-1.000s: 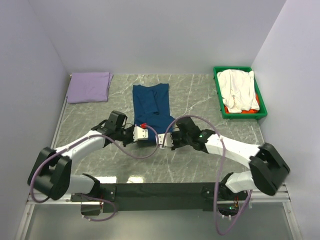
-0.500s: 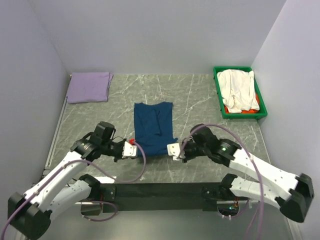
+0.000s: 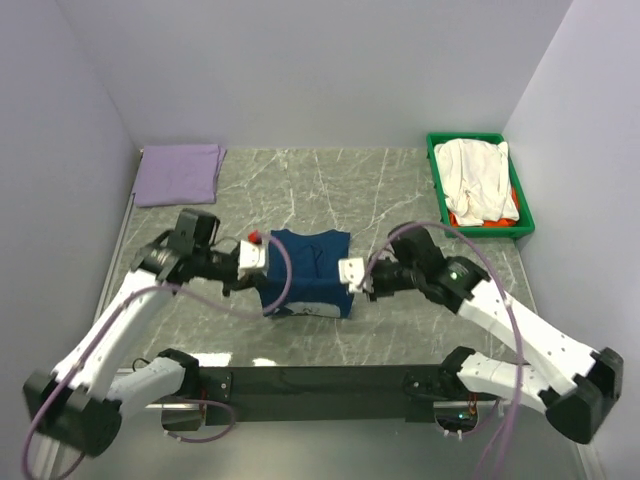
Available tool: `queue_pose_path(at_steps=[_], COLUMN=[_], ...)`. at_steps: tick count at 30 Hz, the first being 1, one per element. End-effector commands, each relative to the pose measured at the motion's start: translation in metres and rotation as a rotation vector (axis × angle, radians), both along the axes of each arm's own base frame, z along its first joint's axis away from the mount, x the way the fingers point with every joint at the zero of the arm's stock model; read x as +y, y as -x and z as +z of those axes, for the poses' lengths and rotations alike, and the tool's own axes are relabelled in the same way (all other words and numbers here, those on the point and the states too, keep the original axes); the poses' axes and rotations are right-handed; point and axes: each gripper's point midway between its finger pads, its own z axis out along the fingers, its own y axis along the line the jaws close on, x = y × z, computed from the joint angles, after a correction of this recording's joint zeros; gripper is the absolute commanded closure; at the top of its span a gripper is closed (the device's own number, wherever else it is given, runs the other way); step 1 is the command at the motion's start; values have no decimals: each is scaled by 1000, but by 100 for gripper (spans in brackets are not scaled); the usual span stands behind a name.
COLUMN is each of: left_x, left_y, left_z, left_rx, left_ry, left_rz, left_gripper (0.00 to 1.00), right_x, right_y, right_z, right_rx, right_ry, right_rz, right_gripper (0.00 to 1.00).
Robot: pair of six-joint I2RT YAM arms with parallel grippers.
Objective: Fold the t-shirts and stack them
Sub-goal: Fold the tshirt
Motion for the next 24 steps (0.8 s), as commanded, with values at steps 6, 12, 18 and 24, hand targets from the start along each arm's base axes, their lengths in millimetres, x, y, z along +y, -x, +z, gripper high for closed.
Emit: queue_pose_path(at_steps=[6, 12, 18, 24], left_x=[3, 1, 2, -2], left_y=[-121, -210, -270, -293], left_z=[-3, -50, -110, -137], left_rx=[16, 144, 312, 448], left_ry=[-15, -78, -132, -173], left_rz=[119, 241, 359, 404], left_gripper=[99, 93, 83, 75], right_x=[-3, 6, 10, 3], right_y=[-97, -170, -232, -250], right_z=[0, -41, -84, -111], right_rx=[-4, 141, 345, 401], right_ry=[47, 125, 201, 275], right_rz=[-42, -101, -216, -245], right_gripper=[100, 100, 100, 100])
